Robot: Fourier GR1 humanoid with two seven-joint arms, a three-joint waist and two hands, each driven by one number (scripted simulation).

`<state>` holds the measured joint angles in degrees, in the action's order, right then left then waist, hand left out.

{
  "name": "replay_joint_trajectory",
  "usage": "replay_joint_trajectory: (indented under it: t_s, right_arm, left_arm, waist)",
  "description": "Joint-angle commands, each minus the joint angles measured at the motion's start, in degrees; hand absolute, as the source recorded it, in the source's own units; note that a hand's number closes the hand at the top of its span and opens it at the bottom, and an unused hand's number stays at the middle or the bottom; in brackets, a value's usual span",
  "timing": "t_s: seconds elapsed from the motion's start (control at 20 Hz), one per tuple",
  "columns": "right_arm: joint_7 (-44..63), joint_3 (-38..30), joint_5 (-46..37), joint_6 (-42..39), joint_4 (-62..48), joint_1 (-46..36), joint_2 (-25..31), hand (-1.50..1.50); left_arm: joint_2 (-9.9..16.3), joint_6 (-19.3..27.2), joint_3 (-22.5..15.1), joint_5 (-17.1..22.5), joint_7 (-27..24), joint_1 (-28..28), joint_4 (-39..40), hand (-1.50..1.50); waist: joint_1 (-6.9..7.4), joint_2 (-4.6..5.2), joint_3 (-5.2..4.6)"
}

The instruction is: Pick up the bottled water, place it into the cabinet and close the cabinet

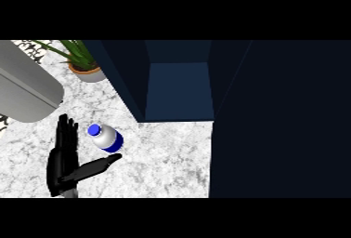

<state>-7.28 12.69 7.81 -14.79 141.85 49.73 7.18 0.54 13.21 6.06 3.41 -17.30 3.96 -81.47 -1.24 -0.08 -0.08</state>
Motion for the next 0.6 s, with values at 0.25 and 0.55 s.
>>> replay_joint_trajectory:
  t_s: [0.25, 0.55]
  right_arm:
    - [-0.51, 1.12, -0.19, -1.41, 8.49, 6.96, 0.76, -1.5]
    - [-1.18, -1.34, 2.46, -2.7, 8.6, 7.42, 2.28, -1.5]
  left_arm:
    - [1.06, -2.37, 8.03, 3.71, -15.84, -7.68, 23.45, -1.5]
    - [-0.09, -10.06, 7.37, 5.82, -22.47, -9.31, 32.98, -1.5]
  waist:
    - [-0.22, 0.04, -0.03]
    - [0.04, 0.09, -0.03]
